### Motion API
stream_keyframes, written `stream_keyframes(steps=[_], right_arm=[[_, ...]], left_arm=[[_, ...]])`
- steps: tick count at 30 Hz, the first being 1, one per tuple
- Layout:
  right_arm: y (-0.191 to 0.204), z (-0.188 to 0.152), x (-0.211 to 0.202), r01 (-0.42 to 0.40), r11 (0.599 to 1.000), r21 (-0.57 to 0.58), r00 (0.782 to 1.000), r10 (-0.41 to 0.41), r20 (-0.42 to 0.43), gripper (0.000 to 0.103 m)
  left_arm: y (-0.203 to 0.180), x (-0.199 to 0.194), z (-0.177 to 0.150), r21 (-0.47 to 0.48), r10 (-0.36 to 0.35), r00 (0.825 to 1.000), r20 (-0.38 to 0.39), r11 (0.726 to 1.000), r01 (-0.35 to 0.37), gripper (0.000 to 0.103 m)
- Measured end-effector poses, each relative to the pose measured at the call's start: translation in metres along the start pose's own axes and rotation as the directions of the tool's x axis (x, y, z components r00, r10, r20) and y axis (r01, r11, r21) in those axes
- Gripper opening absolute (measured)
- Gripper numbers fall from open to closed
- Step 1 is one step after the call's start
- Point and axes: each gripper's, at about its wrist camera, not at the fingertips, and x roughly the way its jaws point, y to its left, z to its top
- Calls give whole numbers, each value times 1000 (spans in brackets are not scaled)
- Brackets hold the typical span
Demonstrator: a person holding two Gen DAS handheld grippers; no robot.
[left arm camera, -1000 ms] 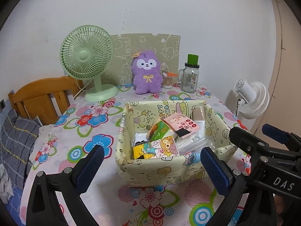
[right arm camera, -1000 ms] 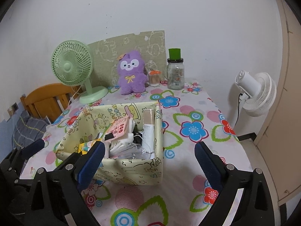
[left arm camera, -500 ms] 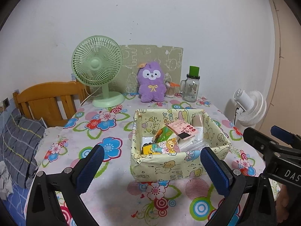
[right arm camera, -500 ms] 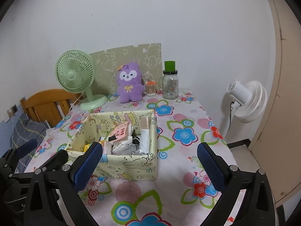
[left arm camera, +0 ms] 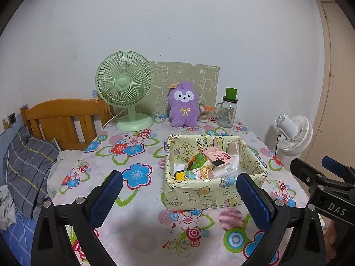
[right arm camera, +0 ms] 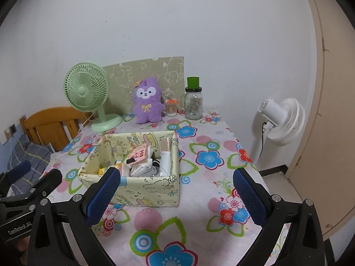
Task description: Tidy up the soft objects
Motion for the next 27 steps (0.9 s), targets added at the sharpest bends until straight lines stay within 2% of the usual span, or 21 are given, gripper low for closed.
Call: stream_keyframes(steps=[8, 27], right_arm=[[4, -1, -14, 7, 1000, -22, 1000, -6, 28, 102], [0, 2, -24, -5, 1000, 17, 999, 4, 50, 103]], left_arm=[[-7, -9, -1, 11, -38, 999, 13, 999, 38, 103], [-9, -18, 4, 7, -44, 998, 37, 999, 44, 103]])
